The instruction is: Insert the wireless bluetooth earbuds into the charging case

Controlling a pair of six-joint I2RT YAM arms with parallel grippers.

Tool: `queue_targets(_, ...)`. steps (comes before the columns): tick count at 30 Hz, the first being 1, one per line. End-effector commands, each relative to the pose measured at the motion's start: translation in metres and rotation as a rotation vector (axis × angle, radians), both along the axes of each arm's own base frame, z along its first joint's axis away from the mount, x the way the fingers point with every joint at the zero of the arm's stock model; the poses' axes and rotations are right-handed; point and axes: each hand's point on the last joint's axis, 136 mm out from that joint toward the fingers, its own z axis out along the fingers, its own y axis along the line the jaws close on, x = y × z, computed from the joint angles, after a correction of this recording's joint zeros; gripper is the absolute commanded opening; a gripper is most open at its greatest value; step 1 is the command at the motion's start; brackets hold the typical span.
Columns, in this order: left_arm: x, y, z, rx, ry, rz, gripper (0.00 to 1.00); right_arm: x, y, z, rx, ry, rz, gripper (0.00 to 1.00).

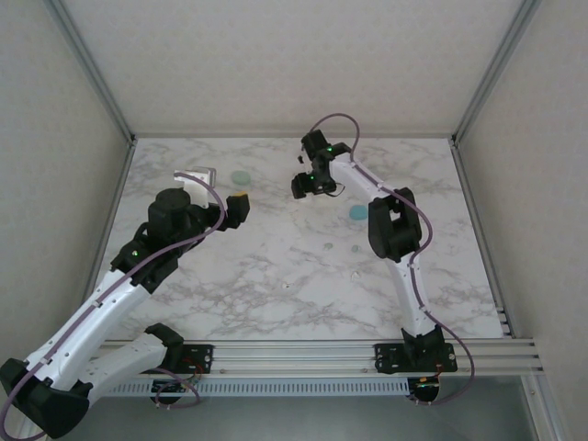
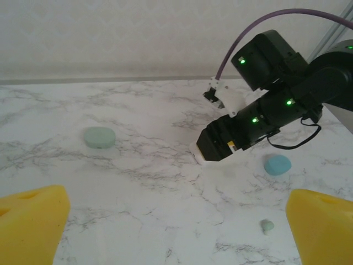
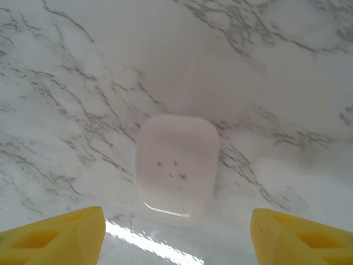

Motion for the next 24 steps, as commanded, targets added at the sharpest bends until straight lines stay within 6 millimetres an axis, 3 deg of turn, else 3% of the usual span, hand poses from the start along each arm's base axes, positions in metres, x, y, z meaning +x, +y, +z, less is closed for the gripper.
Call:
queue_targets(1,-0.002,0.005,0.010,-0.032,-0.005,0.015,1.00,-0.001,0.001,-0.017,-0.089,-0.002,0.010,0.71)
queue_targets(15,-0.001,0.007,0.007,-0.029,0.006,0.025,1.00,0.003,0.003,-0.042,-0.138,0.030,-0.005,0.66)
queue_targets(24,0.000,0.009,0.007,-0.033,0.009,0.040,1.00,0.000,-0.002,-0.046,-0.158,0.037,-0.011,0.52)
